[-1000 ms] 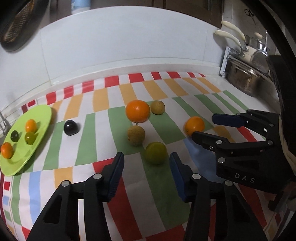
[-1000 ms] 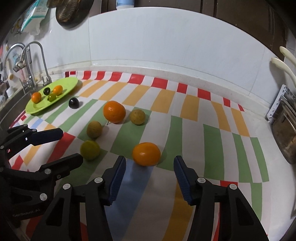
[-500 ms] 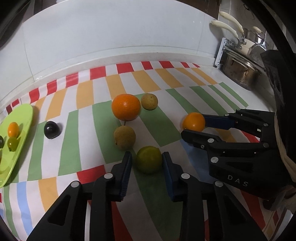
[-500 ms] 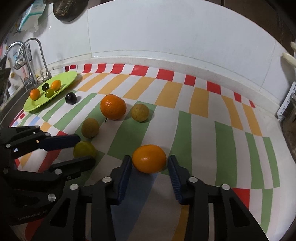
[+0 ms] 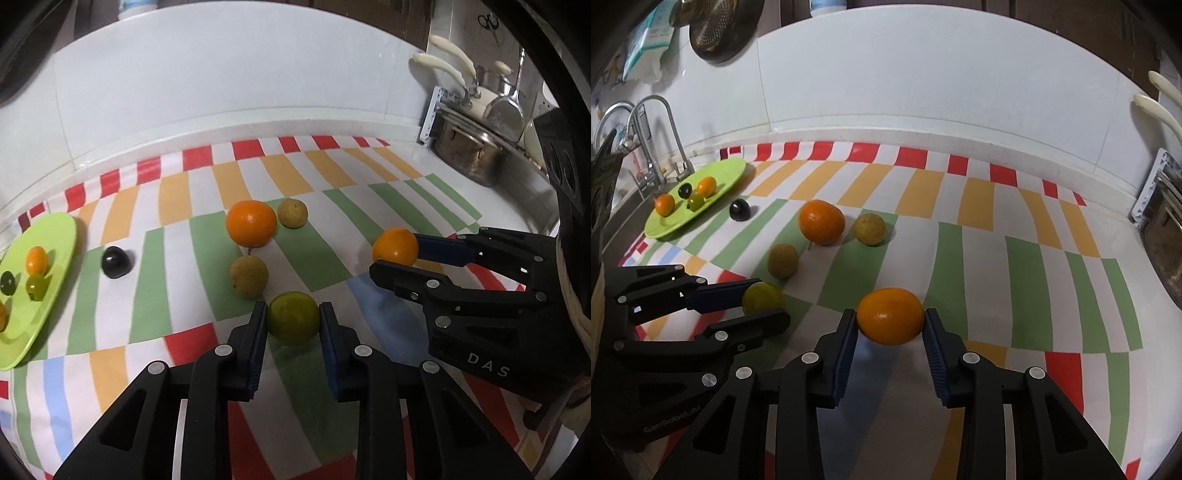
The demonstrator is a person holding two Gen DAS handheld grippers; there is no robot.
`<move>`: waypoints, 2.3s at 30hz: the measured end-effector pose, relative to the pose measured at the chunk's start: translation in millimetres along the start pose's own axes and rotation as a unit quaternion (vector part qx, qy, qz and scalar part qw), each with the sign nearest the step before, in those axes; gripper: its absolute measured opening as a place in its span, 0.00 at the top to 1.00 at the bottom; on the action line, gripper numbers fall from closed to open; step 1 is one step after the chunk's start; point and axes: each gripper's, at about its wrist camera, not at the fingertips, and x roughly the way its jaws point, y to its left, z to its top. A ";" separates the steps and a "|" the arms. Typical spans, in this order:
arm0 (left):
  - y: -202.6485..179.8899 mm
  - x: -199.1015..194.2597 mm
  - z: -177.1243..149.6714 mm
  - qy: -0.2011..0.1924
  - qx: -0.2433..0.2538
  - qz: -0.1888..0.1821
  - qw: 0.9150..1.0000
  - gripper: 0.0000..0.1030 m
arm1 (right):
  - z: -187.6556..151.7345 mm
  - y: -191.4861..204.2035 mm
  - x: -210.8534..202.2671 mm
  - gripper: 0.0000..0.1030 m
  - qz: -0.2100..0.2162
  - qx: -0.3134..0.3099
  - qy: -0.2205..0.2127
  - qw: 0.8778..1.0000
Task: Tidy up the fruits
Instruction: 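Carry the green tomato and orange in both grippers over the green plate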
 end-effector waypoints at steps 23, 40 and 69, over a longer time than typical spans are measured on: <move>48.3 -113.3 -12.5 -0.089 -0.025 0.040 0.995 0.73 | 21.9 84.5 -71.4 0.64 0.023 -0.019 -0.066 0.997; 109.0 -167.2 -22.5 -0.131 -0.053 0.086 0.986 0.73 | 56.0 155.9 -82.6 0.64 0.068 -0.035 -0.107 0.991; 215.8 -173.9 -3.0 -0.159 -0.096 0.143 0.972 0.73 | 138.7 235.5 -26.3 0.64 0.124 -0.049 -0.106 0.985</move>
